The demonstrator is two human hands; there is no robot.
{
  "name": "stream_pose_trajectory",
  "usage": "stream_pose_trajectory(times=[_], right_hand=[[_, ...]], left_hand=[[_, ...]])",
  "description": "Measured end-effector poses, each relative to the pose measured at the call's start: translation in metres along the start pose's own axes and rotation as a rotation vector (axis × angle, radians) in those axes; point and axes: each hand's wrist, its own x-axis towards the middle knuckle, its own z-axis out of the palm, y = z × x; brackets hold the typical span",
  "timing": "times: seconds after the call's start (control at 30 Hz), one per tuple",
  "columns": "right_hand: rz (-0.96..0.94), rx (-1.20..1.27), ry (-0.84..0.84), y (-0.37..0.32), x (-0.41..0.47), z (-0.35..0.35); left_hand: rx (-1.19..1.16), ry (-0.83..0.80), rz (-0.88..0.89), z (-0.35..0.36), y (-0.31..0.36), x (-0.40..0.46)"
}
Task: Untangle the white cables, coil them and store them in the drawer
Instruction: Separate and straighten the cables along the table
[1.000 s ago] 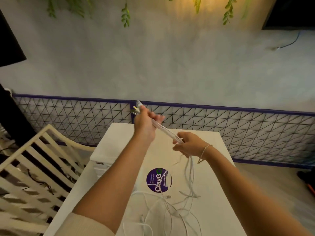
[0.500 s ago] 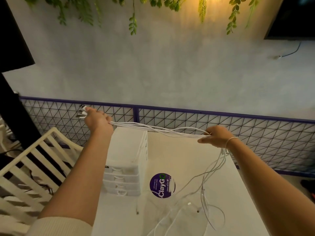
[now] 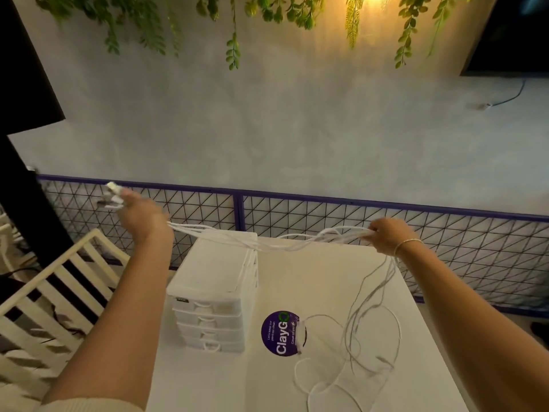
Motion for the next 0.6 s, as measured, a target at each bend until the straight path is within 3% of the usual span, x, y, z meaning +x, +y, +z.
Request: stream_pose_trajectory(times=[0.07, 0.27, 0.43, 0.6], right_hand=[[-0.055, -0.010, 0.053, -0.024, 0.000, -0.008], [-0.315, -0.108, 0.055, -0.098, -0.011, -0.028], [-0.327, -0.068, 0.119, -0.118, -0.017, -0.040], [-0.344, -0.004, 0.160, -0.105, -0.020, -0.042]], left_hand=[[-0.030, -0.179, 0.035, 0.014, -0.001, -0.028], [0.362, -0.748, 0.214, 0.051, -0.020, -0.119], [0.646, -0.957, 0.235, 0.061, -0.030, -0.151], [0.737, -1.051, 0.214, 0.059, -0.031, -0.148]])
